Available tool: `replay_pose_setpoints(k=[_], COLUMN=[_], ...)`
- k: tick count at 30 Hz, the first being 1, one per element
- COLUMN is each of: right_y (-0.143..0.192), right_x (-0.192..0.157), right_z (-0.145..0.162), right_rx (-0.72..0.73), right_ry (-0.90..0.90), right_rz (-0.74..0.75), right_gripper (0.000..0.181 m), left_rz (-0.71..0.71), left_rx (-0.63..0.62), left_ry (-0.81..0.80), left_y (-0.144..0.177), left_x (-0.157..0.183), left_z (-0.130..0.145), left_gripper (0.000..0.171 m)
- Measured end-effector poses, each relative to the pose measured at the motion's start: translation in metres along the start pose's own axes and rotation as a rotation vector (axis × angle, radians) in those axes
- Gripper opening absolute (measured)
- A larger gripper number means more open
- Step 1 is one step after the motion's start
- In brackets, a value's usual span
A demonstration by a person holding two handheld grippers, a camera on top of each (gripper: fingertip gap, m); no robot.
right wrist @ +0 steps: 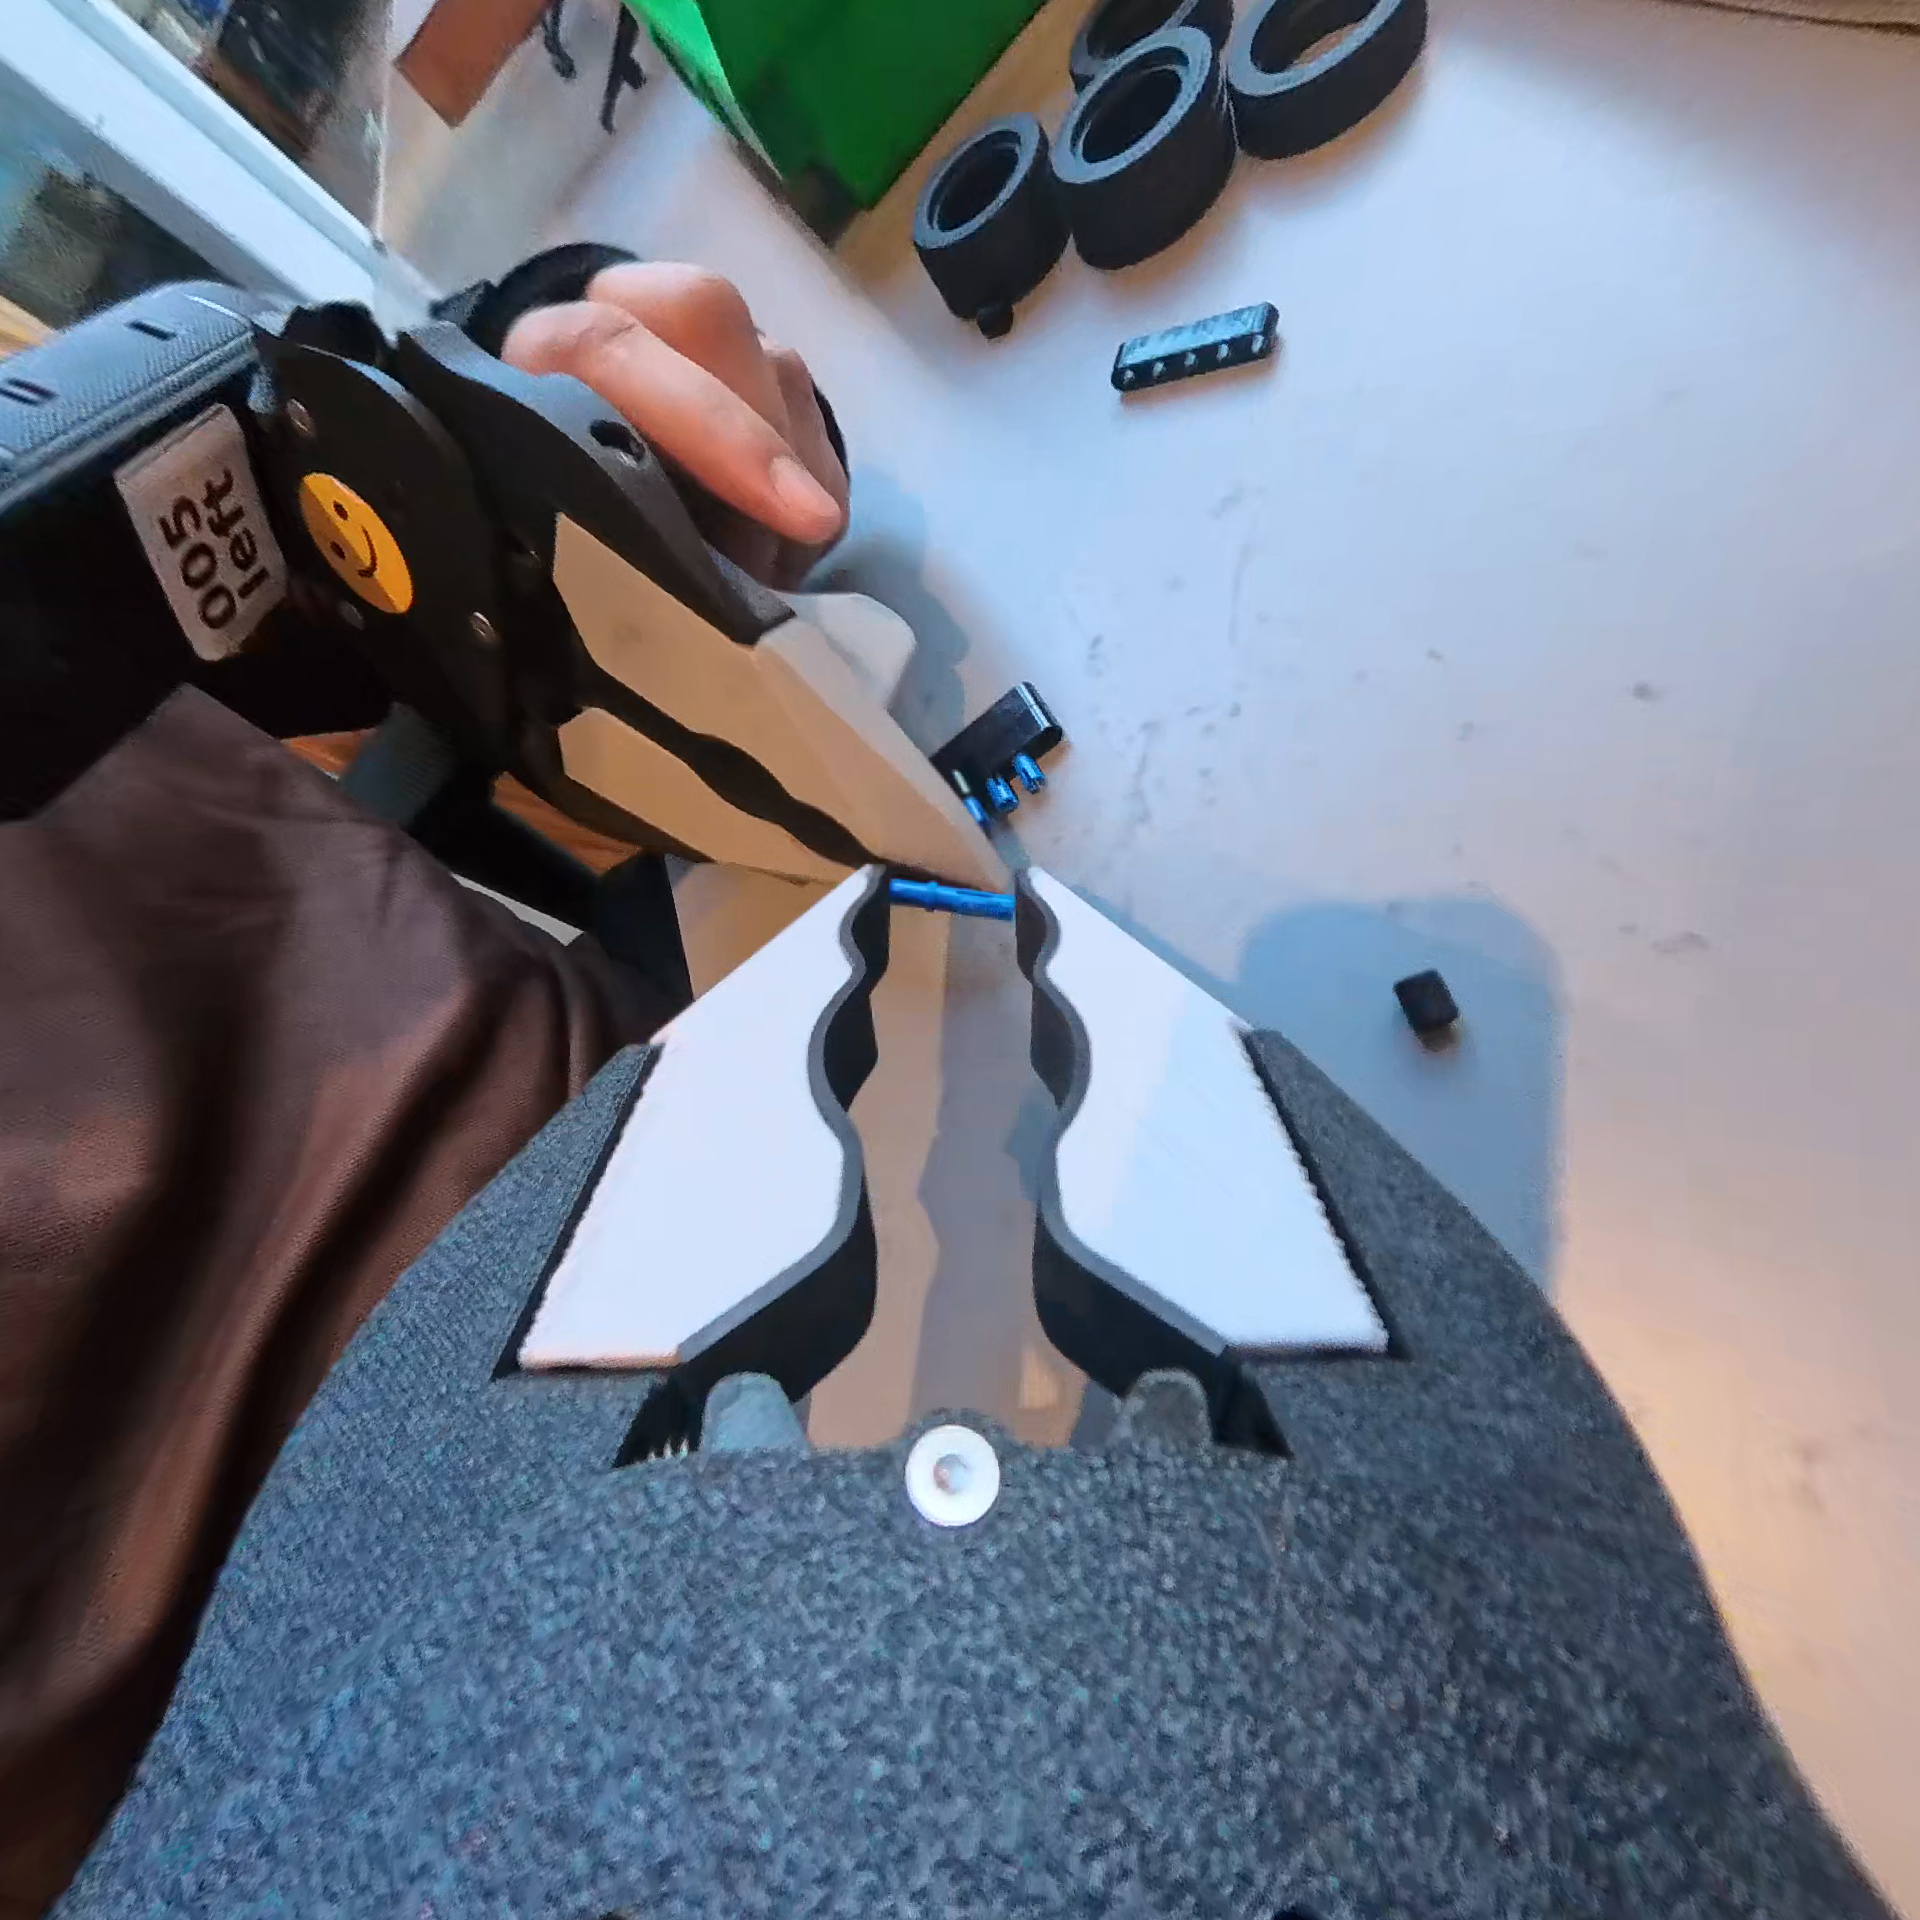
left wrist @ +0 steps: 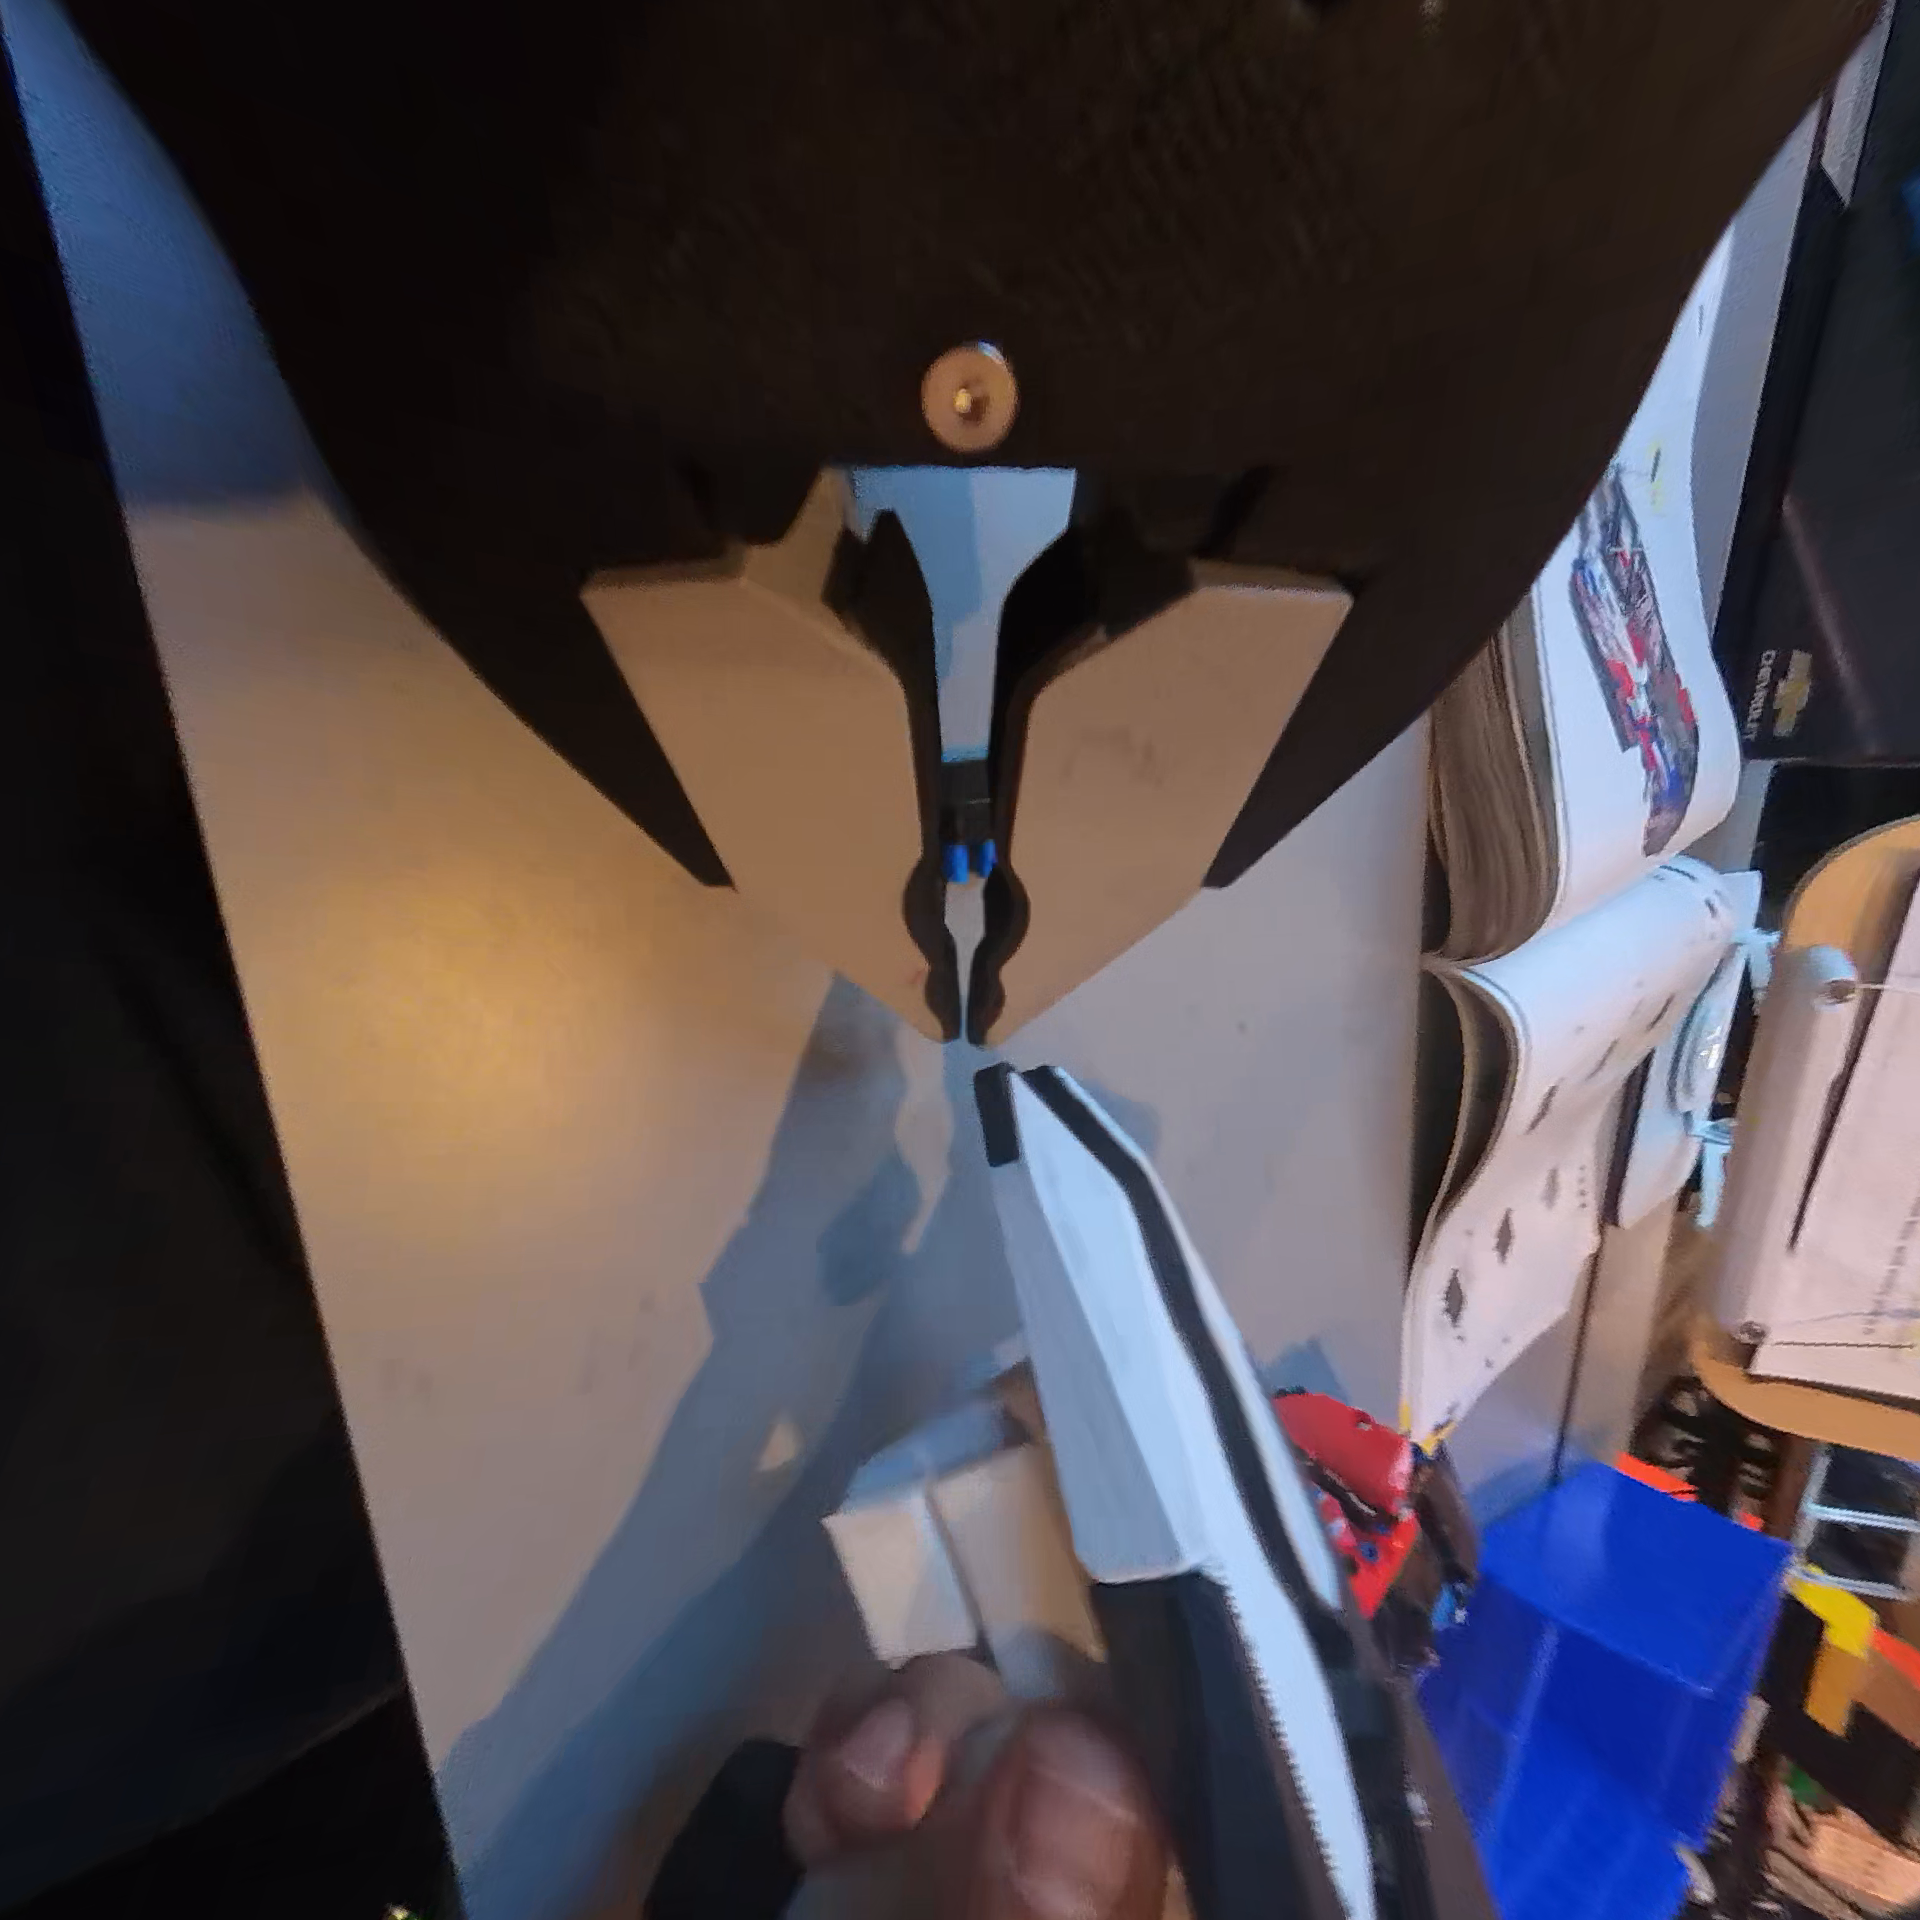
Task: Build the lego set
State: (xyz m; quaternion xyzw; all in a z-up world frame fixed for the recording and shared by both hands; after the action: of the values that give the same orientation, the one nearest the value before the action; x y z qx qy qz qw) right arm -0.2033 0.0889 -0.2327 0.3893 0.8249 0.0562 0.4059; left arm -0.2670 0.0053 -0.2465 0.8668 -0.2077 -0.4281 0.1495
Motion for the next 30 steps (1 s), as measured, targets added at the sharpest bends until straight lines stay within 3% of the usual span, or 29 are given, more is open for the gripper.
replay_pose_setpoints(k=[4, 12, 22, 26, 28, 30], right_y=[0.004, 0.001, 0.001, 0.000, 0.000, 0.000], right_x=[0.002, 0.000, 0.004, 0.006, 0.006, 0.006], right_z=[0.001, -0.005, -0.005, -0.002, -0.002, -0.002], right_rx=[0.040, 0.126, 0.194, 0.179, 0.185, 0.193], right_ry=[-0.044, -0.120, -0.187, -0.183, -0.183, -0.189], right_rz=[0.009, -0.033, -0.081, -0.068, -0.074, -0.086], right_gripper=[0.024, 0.024, 0.024, 0.024, 0.024, 0.024], left_rz=[-0.025, -0.092, -0.056, -0.125, -0.122, -0.113], left_rx=[0.032, 0.068, 0.098, 0.095, 0.088, 0.106], left_ry=[0.085, 0.103, 0.172, 0.167, 0.168, 0.156], left_y=[0.000, 0.002, 0.002, -0.001, -0.002, -0.001], left_x=[-0.007, -0.013, -0.014, -0.017, -0.017, -0.016], left_z=[-0.003, -0.006, -0.002, -0.003, -0.002, -0.003], left_gripper=[0.013, 0.004, 0.014, 0.043, 0.039, 0.021])
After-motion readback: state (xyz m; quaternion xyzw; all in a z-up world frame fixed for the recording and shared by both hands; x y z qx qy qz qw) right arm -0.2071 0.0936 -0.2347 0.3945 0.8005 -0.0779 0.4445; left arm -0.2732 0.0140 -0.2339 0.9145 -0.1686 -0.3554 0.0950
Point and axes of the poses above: each gripper's, where its closed fingertips meet, y back along the fingers, z out of its underside, x = y × z across the jaws, the point moved 7 cm from there along y, back along the fingers, and after that the axes turned 12 degrees about -z, right-handed, at the moved point
